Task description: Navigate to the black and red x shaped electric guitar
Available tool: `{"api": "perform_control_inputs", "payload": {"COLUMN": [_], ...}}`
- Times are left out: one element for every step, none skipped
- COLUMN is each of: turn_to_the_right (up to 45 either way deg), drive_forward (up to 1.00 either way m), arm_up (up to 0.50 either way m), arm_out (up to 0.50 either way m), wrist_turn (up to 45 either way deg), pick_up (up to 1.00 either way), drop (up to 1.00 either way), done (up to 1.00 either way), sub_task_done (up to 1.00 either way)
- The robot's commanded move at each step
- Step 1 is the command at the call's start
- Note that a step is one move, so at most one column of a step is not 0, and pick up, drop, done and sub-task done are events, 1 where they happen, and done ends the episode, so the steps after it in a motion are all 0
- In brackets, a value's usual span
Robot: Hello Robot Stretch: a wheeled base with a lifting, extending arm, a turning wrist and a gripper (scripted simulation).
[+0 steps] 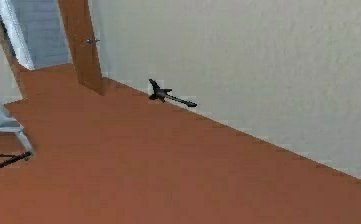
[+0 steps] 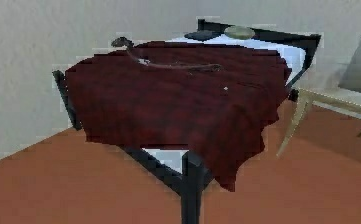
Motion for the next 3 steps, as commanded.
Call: {"api": "perform_control_inputs", "payload": {"turn_to_the_right": [9.0, 0.0, 3.0], "drive_forward": [0.0, 1.0, 0.0], "arm_up": [0.0, 0.0, 0.0], "arm_out": [0.0, 0.0, 0.0], "wrist_turn": [0.0, 0.0, 0.0], "pick_up": [0.0, 0.0, 0.0], "drop": [0.0, 0.0, 0.0], "done": [0.0, 0.0, 0.0], "sub_task_done": [0.0, 0.0, 0.0]}}
